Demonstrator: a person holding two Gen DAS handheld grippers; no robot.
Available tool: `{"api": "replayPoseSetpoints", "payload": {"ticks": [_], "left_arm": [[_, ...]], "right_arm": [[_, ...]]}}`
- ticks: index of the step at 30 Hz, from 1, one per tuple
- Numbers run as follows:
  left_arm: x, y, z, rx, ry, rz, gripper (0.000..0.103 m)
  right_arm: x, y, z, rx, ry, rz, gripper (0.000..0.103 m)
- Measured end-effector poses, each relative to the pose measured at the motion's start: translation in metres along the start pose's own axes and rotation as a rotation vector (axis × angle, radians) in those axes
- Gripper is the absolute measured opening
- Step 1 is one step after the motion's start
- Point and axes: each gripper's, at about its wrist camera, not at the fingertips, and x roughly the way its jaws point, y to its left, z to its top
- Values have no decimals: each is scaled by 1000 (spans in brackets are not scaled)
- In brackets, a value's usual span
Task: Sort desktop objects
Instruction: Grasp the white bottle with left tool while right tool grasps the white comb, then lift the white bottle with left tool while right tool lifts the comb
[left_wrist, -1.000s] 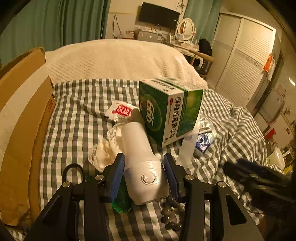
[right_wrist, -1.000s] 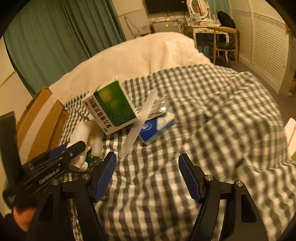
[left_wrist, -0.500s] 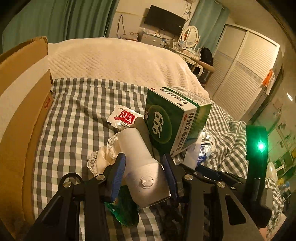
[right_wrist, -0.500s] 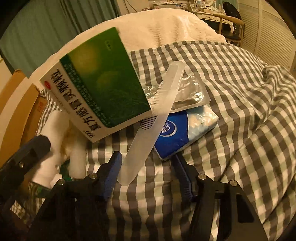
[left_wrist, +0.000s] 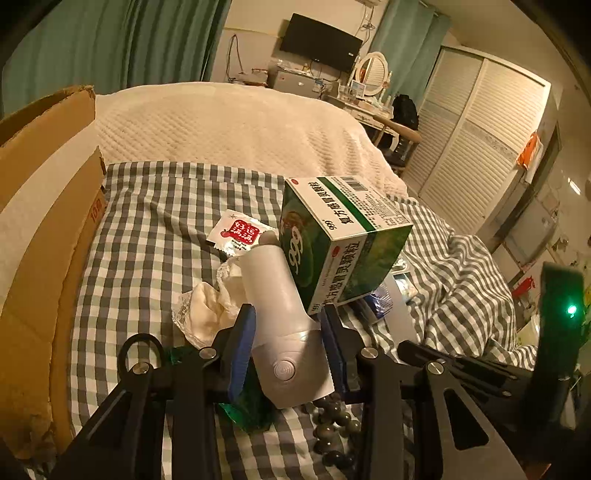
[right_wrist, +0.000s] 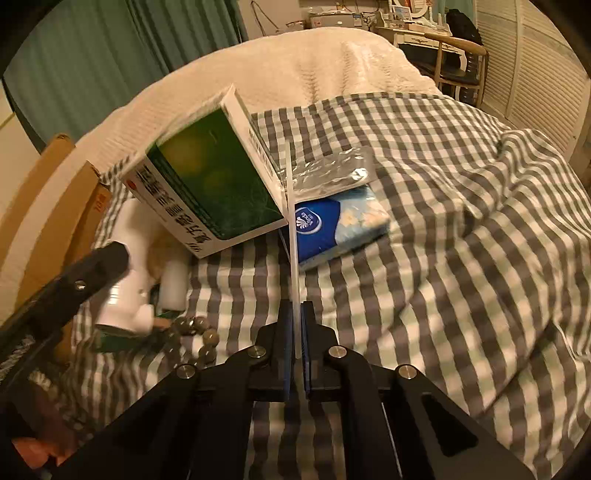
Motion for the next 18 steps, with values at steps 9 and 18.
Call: {"api": "replayPoseSetpoints", "payload": {"ticks": [9,18], "left_arm": [[-14,-10,-8,55,15,-24,13],[-13,-4,-20,13,68,-58,13]], "right_arm": [[-27,-3,-1,-8,-23,-18,4],[-53,-6,-38,3,2,-53,4]]}}
